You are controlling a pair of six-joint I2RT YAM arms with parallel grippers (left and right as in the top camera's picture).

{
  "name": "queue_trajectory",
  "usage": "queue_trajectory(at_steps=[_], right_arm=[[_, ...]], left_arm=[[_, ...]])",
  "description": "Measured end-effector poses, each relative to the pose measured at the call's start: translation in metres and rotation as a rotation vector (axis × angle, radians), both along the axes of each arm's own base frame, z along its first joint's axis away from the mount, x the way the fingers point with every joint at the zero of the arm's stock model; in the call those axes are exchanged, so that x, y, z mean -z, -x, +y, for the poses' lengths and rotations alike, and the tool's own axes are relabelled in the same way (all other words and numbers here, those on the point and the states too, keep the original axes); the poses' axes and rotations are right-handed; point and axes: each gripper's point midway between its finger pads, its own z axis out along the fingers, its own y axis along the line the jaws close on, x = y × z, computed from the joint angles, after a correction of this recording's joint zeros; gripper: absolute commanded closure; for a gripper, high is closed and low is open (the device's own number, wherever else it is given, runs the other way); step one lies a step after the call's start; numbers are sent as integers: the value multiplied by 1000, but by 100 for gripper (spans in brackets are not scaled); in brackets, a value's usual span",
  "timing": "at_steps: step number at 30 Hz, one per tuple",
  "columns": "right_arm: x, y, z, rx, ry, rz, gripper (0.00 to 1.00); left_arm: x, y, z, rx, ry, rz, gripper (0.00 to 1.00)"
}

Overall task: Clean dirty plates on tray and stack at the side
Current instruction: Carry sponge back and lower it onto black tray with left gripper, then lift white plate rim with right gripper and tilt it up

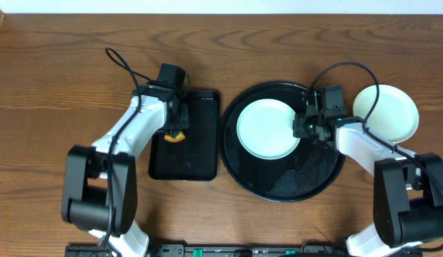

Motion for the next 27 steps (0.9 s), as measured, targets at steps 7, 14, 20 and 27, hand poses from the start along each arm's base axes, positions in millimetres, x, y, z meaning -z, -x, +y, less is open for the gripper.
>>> queue_trajectory(at_steps=[7,14,20,27], right_arm=[[1,0,3,-12,-11,-1,90],[-1,-3,2,-19,-5,-14,99],[-5,6,-4,-33,43,32,99],[-57,6,-29,-12,222,-80,99]], left_arm=[[14,-5,-15,9,66,10,83],[15,-5,-17,13,77,12,37],[15,-5,-18,6,85,14,20],[15,-5,-18,5,85,14,19]])
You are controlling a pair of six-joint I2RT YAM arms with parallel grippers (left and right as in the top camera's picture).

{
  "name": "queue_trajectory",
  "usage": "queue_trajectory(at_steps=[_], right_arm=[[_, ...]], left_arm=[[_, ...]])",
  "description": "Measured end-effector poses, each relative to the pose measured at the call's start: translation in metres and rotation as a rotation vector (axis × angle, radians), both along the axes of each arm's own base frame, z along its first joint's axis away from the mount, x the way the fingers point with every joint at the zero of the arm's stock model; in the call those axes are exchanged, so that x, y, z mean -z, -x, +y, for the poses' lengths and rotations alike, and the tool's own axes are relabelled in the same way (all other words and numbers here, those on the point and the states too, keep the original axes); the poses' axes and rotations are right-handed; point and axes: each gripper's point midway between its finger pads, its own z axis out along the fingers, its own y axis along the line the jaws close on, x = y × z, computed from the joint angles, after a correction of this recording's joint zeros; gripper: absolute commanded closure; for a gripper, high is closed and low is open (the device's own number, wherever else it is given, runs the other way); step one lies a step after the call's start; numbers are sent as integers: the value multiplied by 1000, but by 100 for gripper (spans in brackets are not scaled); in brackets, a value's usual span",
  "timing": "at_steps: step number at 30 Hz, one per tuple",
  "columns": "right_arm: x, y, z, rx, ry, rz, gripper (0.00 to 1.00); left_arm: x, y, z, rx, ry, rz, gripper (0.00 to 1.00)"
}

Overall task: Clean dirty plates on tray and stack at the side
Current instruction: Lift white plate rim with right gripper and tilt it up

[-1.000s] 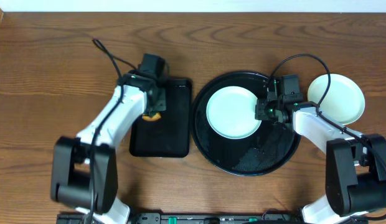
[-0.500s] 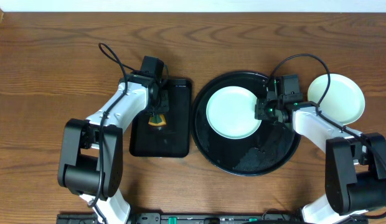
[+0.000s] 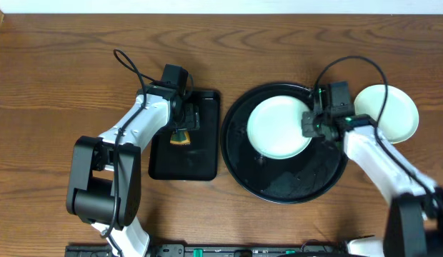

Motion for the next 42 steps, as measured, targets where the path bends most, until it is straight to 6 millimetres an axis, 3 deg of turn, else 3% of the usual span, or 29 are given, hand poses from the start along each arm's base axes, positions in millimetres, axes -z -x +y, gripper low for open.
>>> queue_trajectory(at_steps=[6,16,25,31,37,42], right_arm=[[-62,-7,8,-49,150,-200,99],[-99,1,31,-130,427,-351,99],[-163,6,78,-149,674,-630,99],[-214,26,108,-117,799,-796,99],[-222,43,122,-168,889,-805,99],[-225,47,120,-174,940,-793,99]], left_arm=[[0,0,0,0,0,0,18],[0,0,0,0,0,0,18],[0,0,0,0,0,0,18],[0,0,0,0,2,0,18],[0,0,-1,1,3,1,18],[0,0,-1,1,3,1,18]])
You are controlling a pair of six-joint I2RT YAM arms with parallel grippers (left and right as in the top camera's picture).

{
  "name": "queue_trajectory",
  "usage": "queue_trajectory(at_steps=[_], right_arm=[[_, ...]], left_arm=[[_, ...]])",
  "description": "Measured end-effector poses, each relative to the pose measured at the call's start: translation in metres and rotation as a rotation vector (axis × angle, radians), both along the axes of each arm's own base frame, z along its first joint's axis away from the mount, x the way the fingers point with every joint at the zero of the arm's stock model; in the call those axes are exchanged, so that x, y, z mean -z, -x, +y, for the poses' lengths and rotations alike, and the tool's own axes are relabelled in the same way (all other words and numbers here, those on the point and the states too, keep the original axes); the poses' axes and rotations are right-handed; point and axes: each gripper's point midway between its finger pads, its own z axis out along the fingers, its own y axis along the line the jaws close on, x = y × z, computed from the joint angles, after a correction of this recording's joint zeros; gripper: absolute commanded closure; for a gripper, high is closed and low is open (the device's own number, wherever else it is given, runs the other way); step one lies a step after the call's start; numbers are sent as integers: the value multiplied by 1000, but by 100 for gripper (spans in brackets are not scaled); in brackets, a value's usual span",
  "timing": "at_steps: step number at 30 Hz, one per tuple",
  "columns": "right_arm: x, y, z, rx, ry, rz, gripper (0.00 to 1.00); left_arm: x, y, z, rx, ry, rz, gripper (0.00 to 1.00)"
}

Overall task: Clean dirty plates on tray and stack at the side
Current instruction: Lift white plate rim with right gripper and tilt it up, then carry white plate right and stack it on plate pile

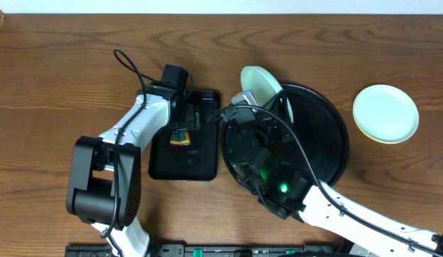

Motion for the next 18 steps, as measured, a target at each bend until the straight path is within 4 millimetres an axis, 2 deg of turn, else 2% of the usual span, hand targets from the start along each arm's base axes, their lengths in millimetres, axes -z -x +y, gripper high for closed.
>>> queue_trajectory(at_steps=[14,18], right_arm=[[-1,1,-3,18,13,-2,99],[9,-6,-10,21,-37,15,99]], left_arm=[[0,0,0,0,0,0,18],[0,0,0,0,0,0,18]])
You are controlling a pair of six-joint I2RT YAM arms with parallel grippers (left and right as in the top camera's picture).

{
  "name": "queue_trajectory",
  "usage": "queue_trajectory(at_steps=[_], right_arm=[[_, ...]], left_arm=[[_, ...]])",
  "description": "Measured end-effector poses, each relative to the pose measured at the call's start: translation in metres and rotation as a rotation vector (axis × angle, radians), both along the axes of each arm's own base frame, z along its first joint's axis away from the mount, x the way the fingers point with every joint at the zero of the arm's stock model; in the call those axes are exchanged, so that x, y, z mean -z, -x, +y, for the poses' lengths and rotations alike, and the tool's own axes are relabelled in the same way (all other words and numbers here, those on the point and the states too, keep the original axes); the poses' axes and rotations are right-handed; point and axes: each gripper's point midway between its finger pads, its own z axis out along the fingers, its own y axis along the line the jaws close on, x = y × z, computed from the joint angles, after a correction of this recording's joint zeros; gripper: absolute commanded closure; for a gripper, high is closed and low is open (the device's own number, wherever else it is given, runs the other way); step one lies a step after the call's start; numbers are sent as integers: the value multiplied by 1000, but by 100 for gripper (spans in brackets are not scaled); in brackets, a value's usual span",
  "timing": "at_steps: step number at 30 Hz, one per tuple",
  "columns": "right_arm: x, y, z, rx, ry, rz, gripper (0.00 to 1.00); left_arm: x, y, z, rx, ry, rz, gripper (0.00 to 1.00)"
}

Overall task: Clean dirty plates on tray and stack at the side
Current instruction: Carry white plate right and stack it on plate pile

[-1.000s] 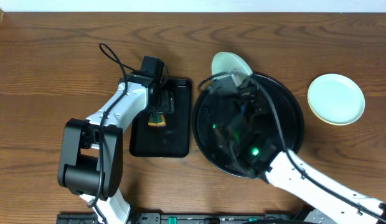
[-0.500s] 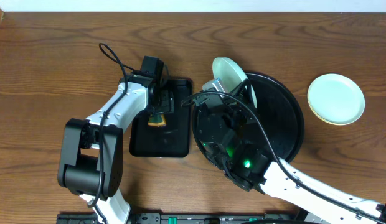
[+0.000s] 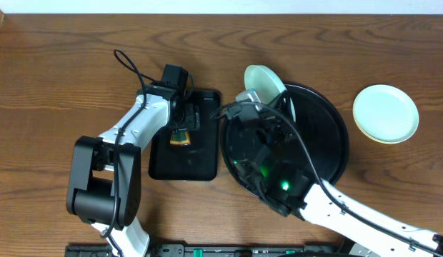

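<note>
A pale green plate (image 3: 264, 80) is held up on edge over the far left rim of the round black tray (image 3: 329, 135). My right gripper (image 3: 249, 97) is shut on its lower edge. The right arm is raised close to the camera and hides much of the tray. A second pale green plate (image 3: 386, 113) lies flat on the table to the right of the tray. My left gripper (image 3: 183, 127) is over the black rectangular tray (image 3: 186, 164), shut on a small yellow and green sponge (image 3: 180, 137).
The left arm reaches in from the lower left, with its cable looping over the table behind it. The right arm's base link runs along the front edge at the lower right. Bare wooden table surrounds both trays.
The right arm and the tilted plate have shifted very slightly to the right. The left gripper and the sponge have not moved.
First the plate lay flat in the round tray with my right gripper at its right rim, and my left gripper stood over the sponge. Then the plate sat a little further right and the left gripper had the sponge. Later the plate was tilted at the tray's far left rim, where it remains.
</note>
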Motion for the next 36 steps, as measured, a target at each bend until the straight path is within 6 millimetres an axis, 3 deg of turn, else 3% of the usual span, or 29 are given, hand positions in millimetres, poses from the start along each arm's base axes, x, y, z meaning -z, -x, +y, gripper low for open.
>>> queue_trajectory(at_steps=[5,9,14,18,22,30,33,36], right_arm=[[52,-16,-12,-62,-143,181,99],[92,-35,-33,-60,-435,340,99],[114,-59,-71,-24,-807,439,99],[118,-71,-120,32,-1057,453,99],[118,-74,-190,157,-1201,376,99],[124,-42,-335,496,-1319,143,99],[141,-28,-368,615,-1324,114,99],[166,-23,-383,695,-1333,135,99]], left_arm=[[0,0,0,0,0,0,18],[0,0,0,0,0,0,18],[0,0,0,0,0,0,17],[0,0,0,0,0,0,17],[0,0,0,0,0,0,18],[0,0,0,0,0,0,18],[0,0,0,0,0,0,17],[0,0,0,0,1,0,17]])
